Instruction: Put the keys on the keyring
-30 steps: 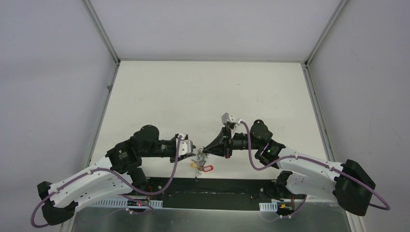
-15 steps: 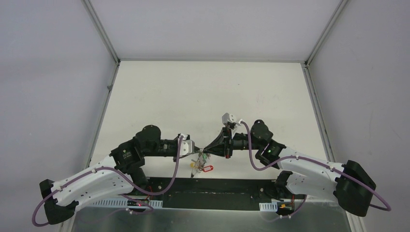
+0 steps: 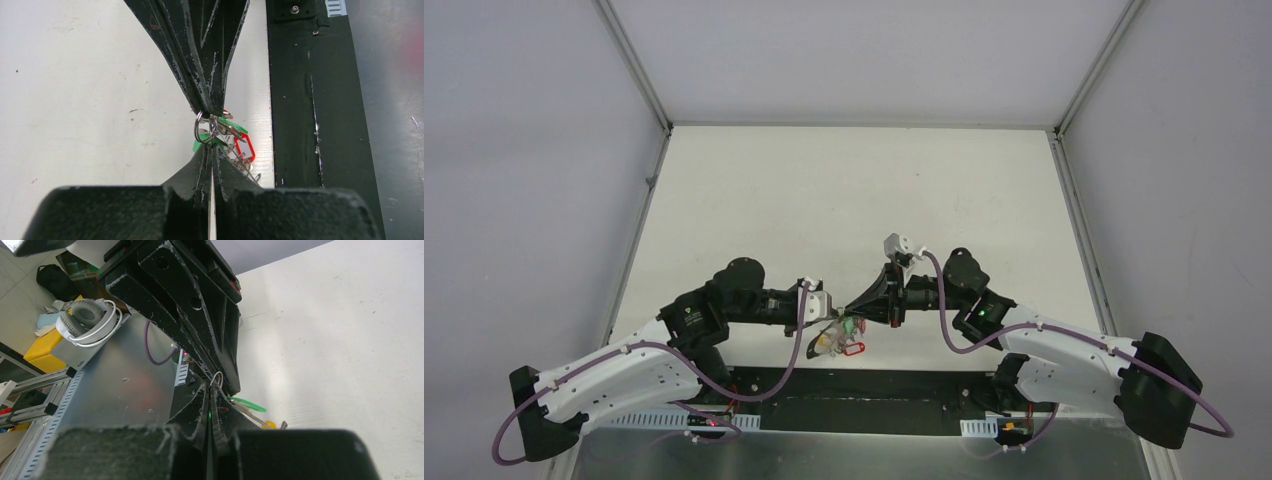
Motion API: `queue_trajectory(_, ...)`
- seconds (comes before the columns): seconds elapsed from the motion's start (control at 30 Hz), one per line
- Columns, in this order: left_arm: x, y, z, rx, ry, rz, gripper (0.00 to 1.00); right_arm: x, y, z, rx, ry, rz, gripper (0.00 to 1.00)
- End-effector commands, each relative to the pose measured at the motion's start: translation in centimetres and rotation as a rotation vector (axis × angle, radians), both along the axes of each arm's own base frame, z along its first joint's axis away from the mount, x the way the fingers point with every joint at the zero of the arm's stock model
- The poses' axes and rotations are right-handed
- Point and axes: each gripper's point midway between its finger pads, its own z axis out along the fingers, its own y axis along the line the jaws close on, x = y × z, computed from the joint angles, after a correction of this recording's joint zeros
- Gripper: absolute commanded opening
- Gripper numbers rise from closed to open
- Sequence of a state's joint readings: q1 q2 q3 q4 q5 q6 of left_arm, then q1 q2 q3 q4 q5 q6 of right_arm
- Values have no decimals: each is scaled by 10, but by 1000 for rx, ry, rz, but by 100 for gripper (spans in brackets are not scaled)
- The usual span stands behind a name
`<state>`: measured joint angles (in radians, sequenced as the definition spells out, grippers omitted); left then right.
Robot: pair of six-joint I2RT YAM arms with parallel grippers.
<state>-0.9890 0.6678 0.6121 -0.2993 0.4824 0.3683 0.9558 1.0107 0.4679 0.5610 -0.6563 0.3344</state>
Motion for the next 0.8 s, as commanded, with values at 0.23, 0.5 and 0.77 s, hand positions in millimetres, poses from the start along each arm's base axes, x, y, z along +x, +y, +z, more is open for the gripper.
queue_trajectory(0.23, -16, -4, 12, -54, -19, -88, 0, 8, -1, 37, 106, -84, -55, 0)
queue_trajectory(0.5, -22, -4, 14, -60, -24, -115, 0, 9, -2, 35, 97, -81, -68, 0)
queue_trajectory(0.77, -28, -16, 25, -77, 11, -152, 0, 10, -1, 33, 92, -75, -73, 0)
